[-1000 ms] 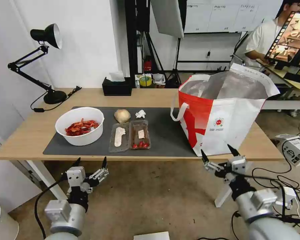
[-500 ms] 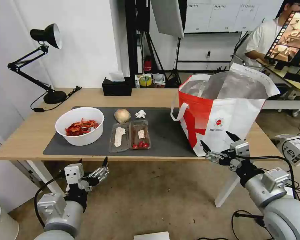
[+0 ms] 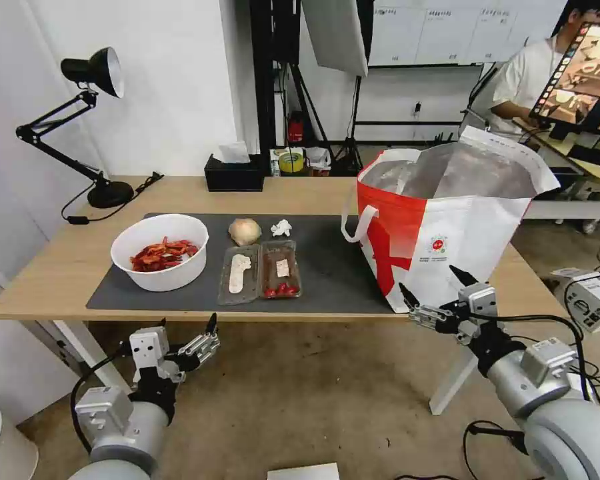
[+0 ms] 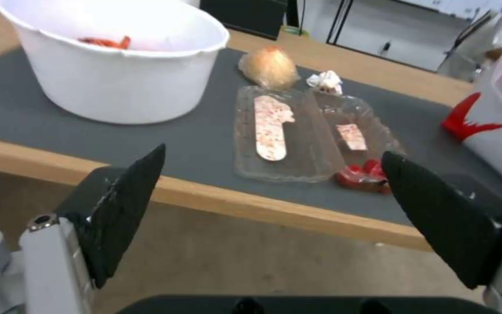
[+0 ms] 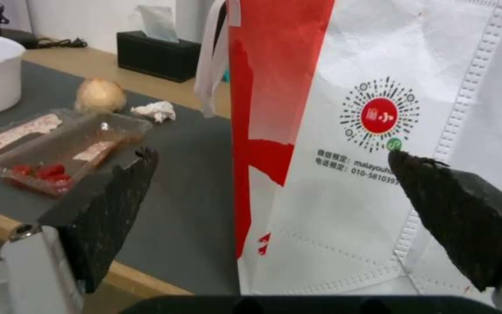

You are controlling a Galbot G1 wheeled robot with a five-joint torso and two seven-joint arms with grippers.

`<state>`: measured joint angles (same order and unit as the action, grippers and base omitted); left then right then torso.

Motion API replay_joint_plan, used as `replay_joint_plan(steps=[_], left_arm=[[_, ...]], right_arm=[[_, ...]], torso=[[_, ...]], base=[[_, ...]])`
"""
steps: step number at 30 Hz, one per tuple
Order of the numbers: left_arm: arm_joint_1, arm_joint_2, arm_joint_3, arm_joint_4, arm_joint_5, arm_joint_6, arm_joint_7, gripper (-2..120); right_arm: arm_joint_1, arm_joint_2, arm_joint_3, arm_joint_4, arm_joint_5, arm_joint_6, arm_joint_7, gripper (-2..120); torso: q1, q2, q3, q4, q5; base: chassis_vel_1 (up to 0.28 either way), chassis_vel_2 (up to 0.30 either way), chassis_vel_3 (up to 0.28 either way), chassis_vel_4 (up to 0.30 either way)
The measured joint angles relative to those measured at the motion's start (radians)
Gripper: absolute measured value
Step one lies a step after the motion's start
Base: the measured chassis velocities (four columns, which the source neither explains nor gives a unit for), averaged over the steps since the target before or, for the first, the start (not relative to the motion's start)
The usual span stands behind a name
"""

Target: Pick up the trash from the table and place it into the takeout bag.

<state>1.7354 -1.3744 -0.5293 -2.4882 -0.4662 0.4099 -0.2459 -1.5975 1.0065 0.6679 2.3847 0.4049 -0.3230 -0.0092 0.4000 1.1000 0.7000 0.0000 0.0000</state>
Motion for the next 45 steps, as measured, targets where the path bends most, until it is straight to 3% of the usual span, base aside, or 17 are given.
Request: replay_joint_plan(steps=[7, 9, 13, 15, 16, 18, 22, 27, 45], left_arm=[[-0.048, -0.008, 0.023, 0.028, -0.173, 0.0, -0.059, 100], [-0.091, -0.015, 0.033, 0.053, -0.304, -0.002, -0.107, 100], [-0.126, -0.023, 0.039, 0.068, -0.429, -0.008, -0.147, 100], [-0.16, -0.03, 0.044, 0.077, -0.574, -0.023, -0.195, 100], [-0.16, -0.03, 0.044, 0.077, -0.574, -0.023, -0.195, 100], [-0.19, -0.032, 0.044, 0.089, -0.704, -0.026, -0.262, 100], [-0.215, -0.038, 0.043, 0.093, -0.81, -0.027, -0.332, 100], [-0.244, -0.052, 0.043, 0.102, -0.881, -0.027, -0.385, 100], [-0.347, -0.064, 0.095, 0.209, -0.907, -0.055, -0.398, 100]], right_arm=[[-0.001, 0.012, -0.016, -0.011, -0.011, 0.001, 0.0, 100], [0.001, 0.011, -0.019, -0.017, -0.019, 0.001, 0.0, 100], [0.002, 0.013, -0.02, -0.02, -0.024, 0.001, 0.0, 100], [0.001, 0.015, -0.024, -0.023, -0.031, 0.002, 0.0, 100], [0.001, 0.015, -0.024, -0.023, -0.031, 0.002, 0.0, 100], [0.005, 0.013, -0.031, -0.029, -0.038, 0.002, 0.001, 100], [0.009, 0.01, -0.032, -0.033, -0.04, 0.002, 0.002, 100], [0.017, 0.001, -0.043, -0.043, -0.044, 0.006, 0.002, 100], [0.02, -0.001, -0.05, -0.053, -0.044, 0.009, 0.003, 100]], torso=[[0.0, 0.0, 0.0, 0.0, 0.0], [0.0, 0.0, 0.0, 0.0, 0.0], [0.0, 0.0, 0.0, 0.0, 0.0], [0.0, 0.0, 0.0, -0.0001, 0.0], [0.0, 0.0, 0.0, -0.0001, 0.0], [0.0, 0.0, 0.0, -0.0001, 0.0], [0.0, 0.0, 0.0, 0.0, 0.0001], [0.0, 0.0, 0.0, 0.0, 0.0], [0.0, 0.0, 0.0, 0.0, 0.0001]], base=[[0.0, 0.0, 0.0, 0.0], [0.0, 0.0, 0.0, 0.0], [0.0, 0.0, 0.0, 0.0], [0.0, 0.0, 0.0, 0.0], [0.0, 0.0, 0.0, 0.0], [0.0, 0.0, 0.0, 0.0], [0.0, 0.0, 0.0, 0.0], [0.0, 0.0, 0.0, 0.0], [0.0, 0.0, 0.0, 0.0]])
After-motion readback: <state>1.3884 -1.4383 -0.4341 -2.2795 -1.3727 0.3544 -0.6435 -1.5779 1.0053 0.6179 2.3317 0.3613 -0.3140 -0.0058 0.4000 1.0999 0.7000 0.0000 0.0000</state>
